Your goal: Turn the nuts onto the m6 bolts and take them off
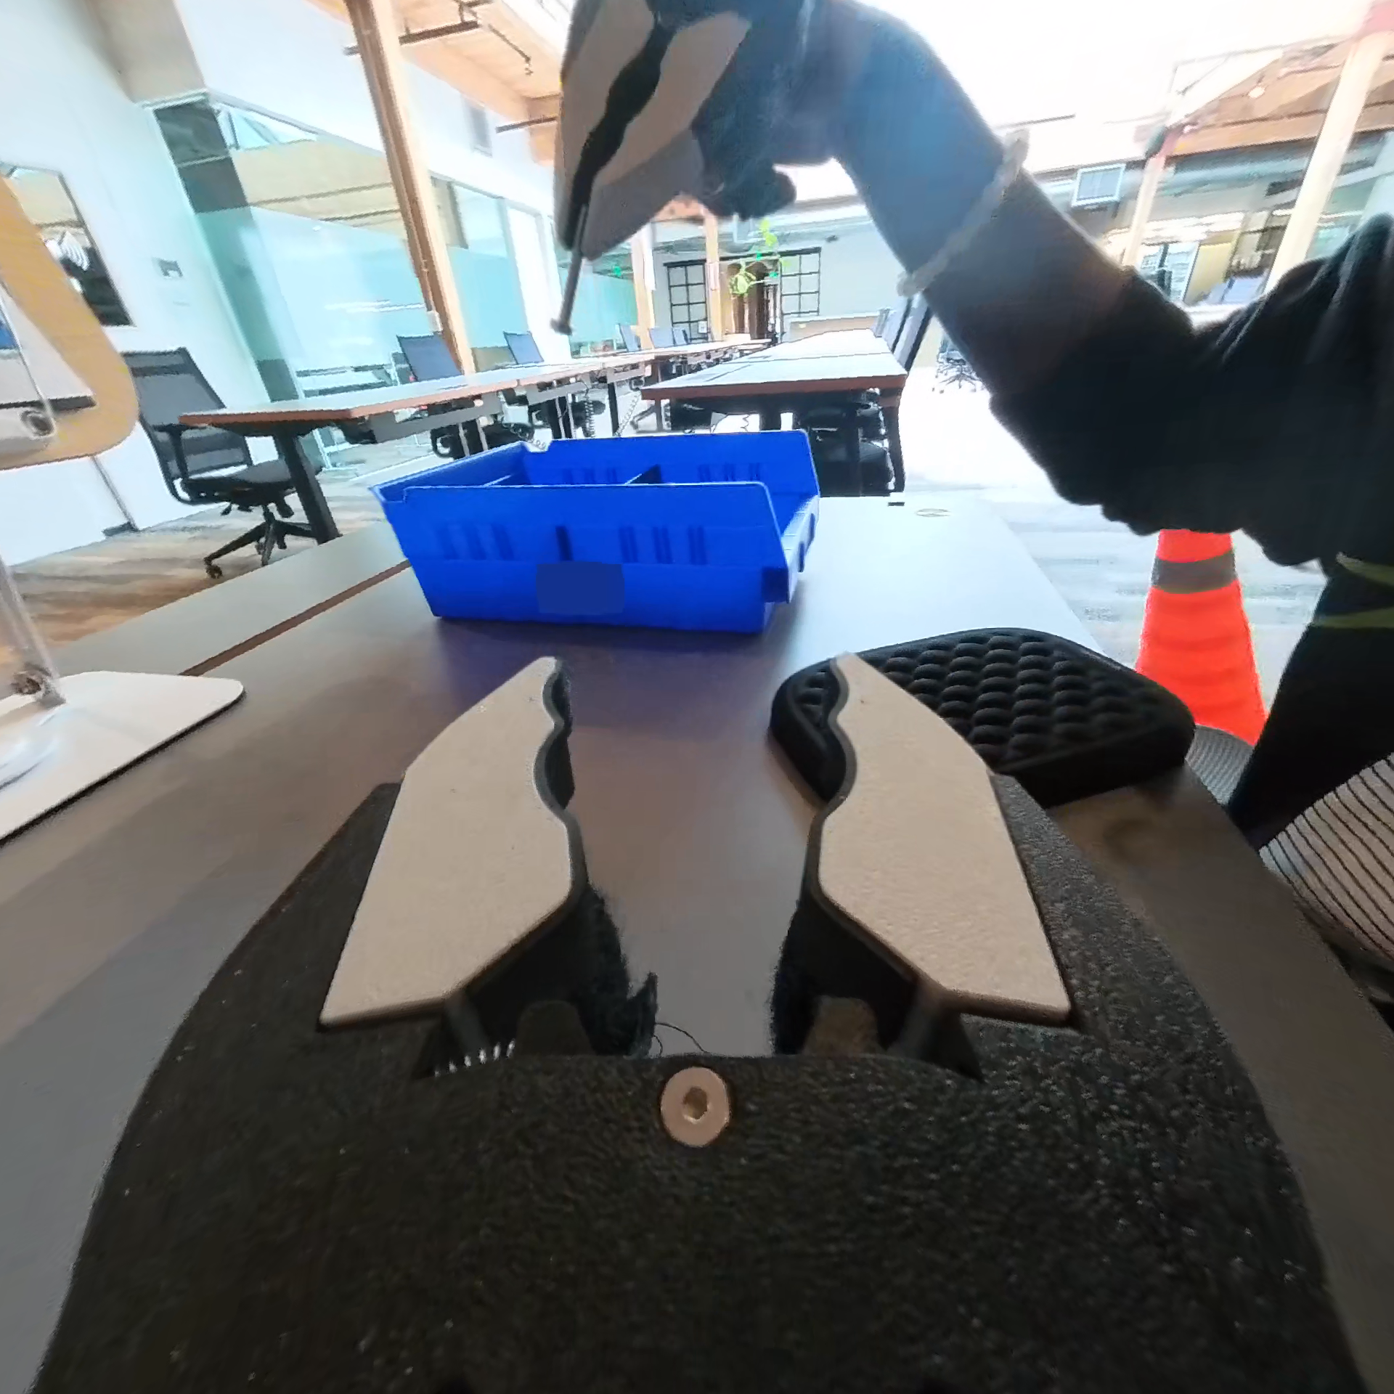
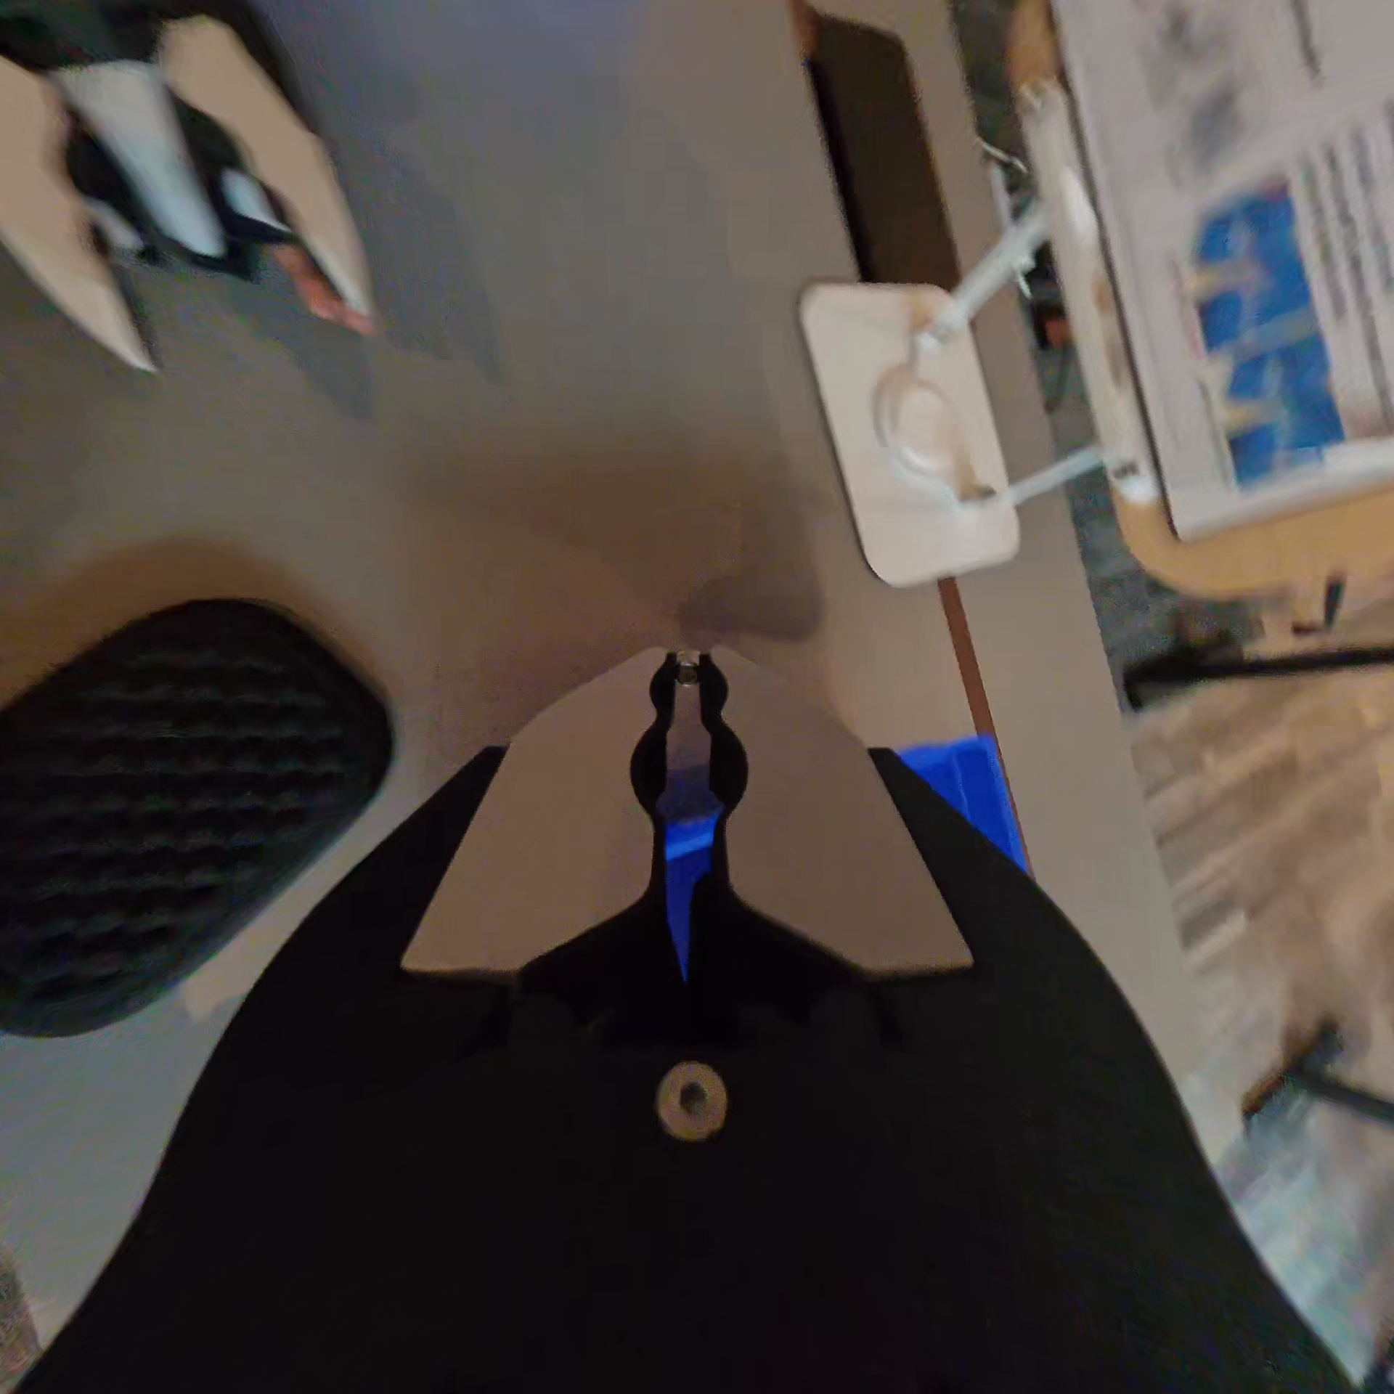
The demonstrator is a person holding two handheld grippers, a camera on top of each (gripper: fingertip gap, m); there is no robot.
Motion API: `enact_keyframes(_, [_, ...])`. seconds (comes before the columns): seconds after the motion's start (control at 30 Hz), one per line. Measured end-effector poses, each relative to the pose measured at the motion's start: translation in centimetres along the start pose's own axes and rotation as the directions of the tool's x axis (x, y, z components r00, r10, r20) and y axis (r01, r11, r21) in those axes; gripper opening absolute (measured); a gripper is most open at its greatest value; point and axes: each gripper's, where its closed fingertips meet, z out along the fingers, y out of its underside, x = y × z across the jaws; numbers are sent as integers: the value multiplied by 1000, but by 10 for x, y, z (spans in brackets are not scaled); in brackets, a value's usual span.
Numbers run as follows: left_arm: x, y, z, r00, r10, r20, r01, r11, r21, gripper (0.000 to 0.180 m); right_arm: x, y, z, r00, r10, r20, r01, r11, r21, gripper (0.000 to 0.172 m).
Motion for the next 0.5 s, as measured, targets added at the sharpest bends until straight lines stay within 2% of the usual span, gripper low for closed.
enact_keyframes(0.1, [-6,3,0,999,-5,32,6,1000,-15,62,40,45,-2,988,152,-42,-151,988,22,5])
enact_keyframes(0.27, [-11,5,-1,998,-19,53,21,1000,-22,63,90,123,12,922,368,-122,-367,930,28,5])
enact_keyframes(0.4, [-13,7,-2,998,-25,59,27,999,-32,63,113,178,28,861,454,-228,-481,874,-73,6])
enact_keyframes(0.5, [-13,7,-1,998,-23,60,25,999,-35,63,117,208,40,814,520,-259,-570,801,-182,5])
